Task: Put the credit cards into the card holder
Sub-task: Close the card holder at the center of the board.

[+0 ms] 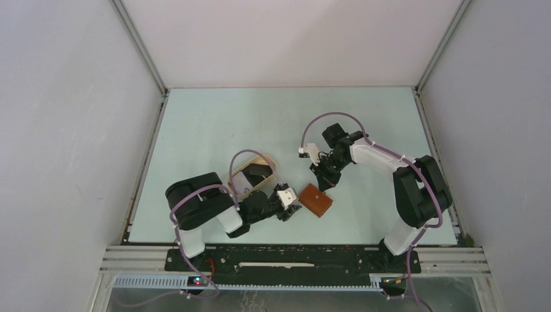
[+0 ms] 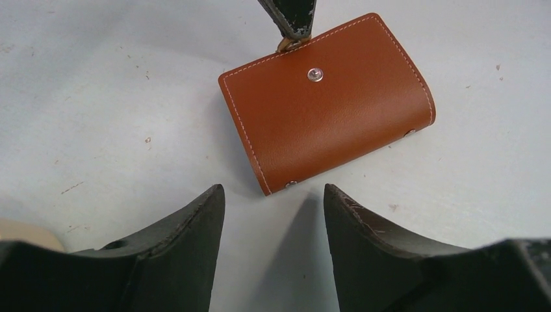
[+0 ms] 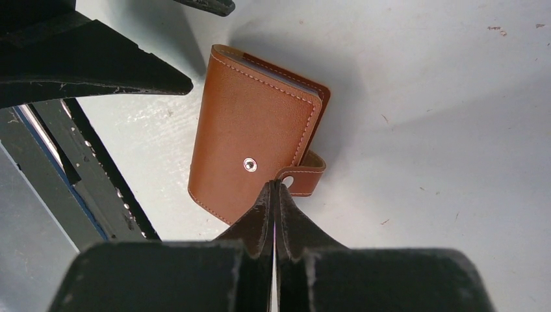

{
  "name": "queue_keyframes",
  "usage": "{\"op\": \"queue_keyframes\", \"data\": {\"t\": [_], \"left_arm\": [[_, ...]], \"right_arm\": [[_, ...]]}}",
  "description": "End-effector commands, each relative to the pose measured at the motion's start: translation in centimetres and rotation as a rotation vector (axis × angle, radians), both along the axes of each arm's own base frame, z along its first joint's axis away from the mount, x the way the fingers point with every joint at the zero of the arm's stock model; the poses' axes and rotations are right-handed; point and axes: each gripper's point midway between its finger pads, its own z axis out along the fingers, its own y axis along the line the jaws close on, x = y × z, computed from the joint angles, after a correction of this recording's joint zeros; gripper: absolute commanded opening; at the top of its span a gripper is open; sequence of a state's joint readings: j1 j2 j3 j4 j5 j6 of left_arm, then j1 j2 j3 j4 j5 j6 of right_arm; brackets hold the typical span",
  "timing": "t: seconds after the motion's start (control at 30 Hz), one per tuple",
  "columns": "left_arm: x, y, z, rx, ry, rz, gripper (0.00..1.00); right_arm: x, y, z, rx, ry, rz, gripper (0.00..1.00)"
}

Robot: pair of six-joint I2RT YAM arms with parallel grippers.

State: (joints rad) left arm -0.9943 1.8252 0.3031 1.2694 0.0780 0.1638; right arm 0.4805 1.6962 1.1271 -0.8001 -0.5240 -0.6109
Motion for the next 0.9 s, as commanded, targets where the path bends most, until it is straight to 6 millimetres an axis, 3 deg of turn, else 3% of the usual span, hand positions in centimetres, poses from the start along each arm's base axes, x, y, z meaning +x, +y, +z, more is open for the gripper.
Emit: {"op": "queue_keyframes", "data": {"t": [0.0,0.23,0.5,0.67,0.87], "left_arm": [[1.0,-1.4,3.2,-0.118,0.017,0.034,0.62],[0.3,-2.4,3.3,-0.144,0.15,0.029,0.59],[1.8,0.4,4.9,-0.099,0.259,0.247,0.62],[1.0,-0.6,6.6,-0.164,0.425,0.256,0.6],[-0.7,-4.6,8.6,-0.311,0.585,0.108,0.22]], "right_arm": [[1.0,0.9,1.9,0.039,-0.061,0.004,0.0],[2.5,0.6,2.0,0.017,-0.122,-0.037,0.0],[3.1,0.4,2.7,0.091,-0.133,-0.017,0.0],[2.9,0.5,2.7,0.111,-0.134,0.014,0.0],[2.7,0.6,2.7,0.129,-0.123,0.021,0.0]]}}
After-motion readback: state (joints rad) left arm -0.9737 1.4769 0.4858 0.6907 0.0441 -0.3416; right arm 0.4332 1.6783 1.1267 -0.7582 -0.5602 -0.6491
